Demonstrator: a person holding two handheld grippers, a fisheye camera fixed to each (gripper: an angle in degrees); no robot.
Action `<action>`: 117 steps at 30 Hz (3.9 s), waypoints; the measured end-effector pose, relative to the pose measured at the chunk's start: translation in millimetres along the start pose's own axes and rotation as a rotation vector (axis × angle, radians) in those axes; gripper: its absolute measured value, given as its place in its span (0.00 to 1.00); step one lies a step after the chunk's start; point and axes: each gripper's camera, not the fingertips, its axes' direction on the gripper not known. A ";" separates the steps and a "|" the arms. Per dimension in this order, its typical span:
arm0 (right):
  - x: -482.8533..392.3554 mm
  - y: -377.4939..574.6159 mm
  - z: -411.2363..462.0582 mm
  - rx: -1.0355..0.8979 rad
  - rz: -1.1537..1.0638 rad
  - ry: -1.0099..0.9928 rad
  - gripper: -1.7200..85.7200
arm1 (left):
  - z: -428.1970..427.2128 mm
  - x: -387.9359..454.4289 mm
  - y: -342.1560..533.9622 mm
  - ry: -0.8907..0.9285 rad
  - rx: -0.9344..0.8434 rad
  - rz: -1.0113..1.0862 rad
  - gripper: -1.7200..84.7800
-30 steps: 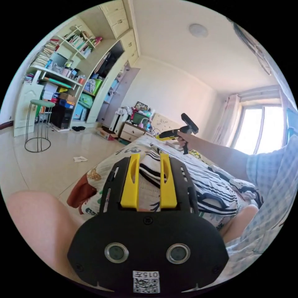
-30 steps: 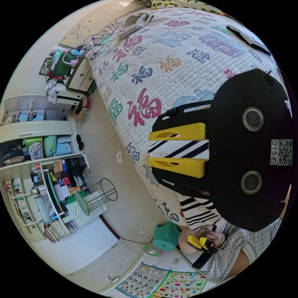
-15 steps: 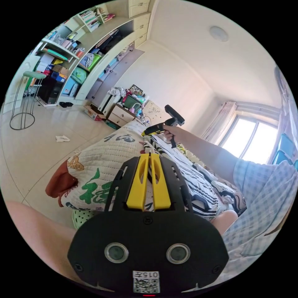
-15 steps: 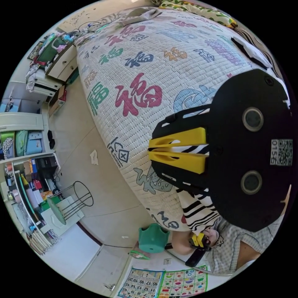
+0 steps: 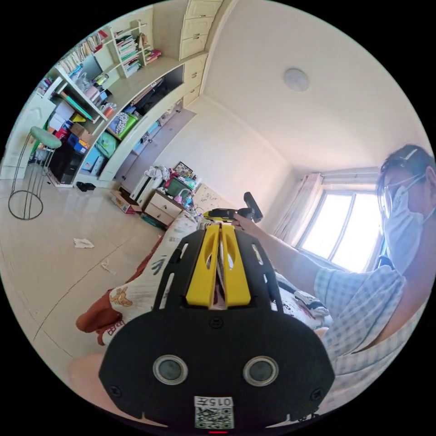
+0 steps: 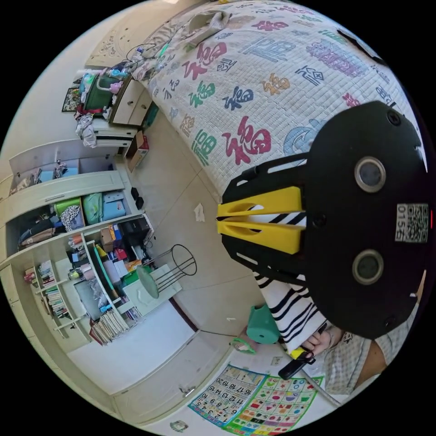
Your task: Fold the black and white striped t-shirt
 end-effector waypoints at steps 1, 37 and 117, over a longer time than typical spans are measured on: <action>10.6 11.5 -27.6 0.034 0.009 -0.041 0.01 | -0.5 9.6 3.2 0.056 -0.029 0.028 0.02; 230.1 279.3 -466.2 0.145 0.382 0.026 0.11 | 110.6 361.8 170.5 0.492 -0.535 0.780 0.06; -37.2 864.1 94.6 -0.358 -0.182 1.023 0.01 | 152.3 171.9 340.0 0.086 -0.876 1.395 0.09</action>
